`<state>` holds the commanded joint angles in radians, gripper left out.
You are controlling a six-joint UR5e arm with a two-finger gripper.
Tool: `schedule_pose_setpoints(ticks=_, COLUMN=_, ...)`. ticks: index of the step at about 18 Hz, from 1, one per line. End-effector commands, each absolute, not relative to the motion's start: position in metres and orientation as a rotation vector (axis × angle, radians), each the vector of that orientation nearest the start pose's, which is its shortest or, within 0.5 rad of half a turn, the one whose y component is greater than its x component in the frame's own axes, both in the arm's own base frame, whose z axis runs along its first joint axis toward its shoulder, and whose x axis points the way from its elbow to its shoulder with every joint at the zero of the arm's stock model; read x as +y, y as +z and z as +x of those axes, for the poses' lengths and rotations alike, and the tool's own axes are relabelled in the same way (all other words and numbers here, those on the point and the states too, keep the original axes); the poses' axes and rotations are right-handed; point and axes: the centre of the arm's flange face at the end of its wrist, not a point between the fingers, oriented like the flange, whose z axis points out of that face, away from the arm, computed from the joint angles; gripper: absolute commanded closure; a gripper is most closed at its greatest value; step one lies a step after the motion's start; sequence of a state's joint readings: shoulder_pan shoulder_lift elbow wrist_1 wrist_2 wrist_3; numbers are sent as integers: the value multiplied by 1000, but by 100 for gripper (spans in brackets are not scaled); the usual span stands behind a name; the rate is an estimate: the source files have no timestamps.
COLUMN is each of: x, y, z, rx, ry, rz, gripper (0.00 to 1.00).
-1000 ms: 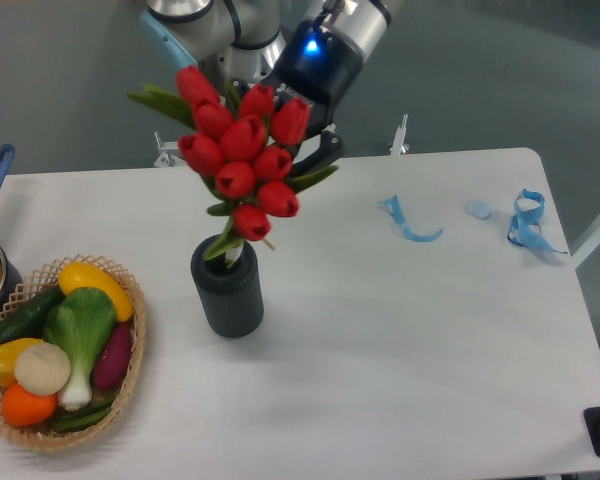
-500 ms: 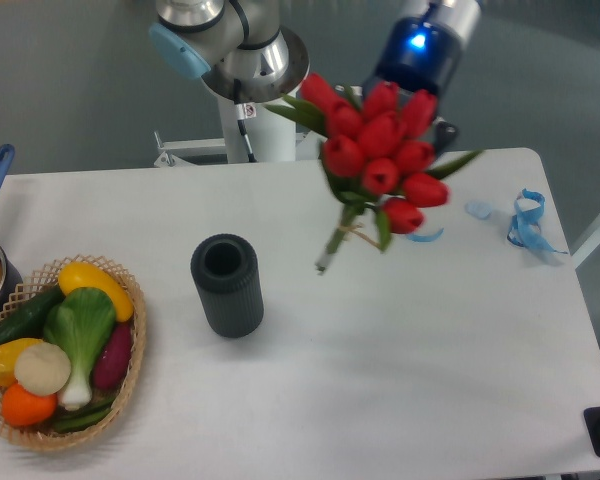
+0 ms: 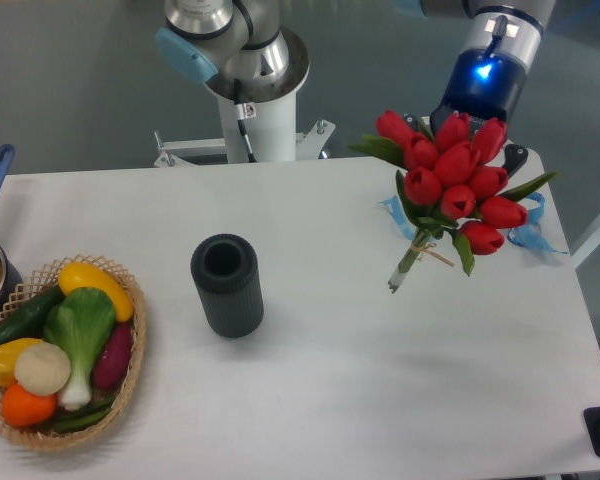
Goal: Pick up the flowers from the vase
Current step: 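Carry the tulip bouquet away from the vase toward the blue ribbons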
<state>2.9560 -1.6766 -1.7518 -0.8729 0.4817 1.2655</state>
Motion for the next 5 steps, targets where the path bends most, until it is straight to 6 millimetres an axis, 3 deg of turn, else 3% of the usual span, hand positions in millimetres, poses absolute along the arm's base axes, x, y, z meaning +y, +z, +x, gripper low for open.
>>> schedule_pose_setpoints(ticks=5, x=312, y=467, z=-482, rx=118, ry=104, rz=-2008, gripper=57)
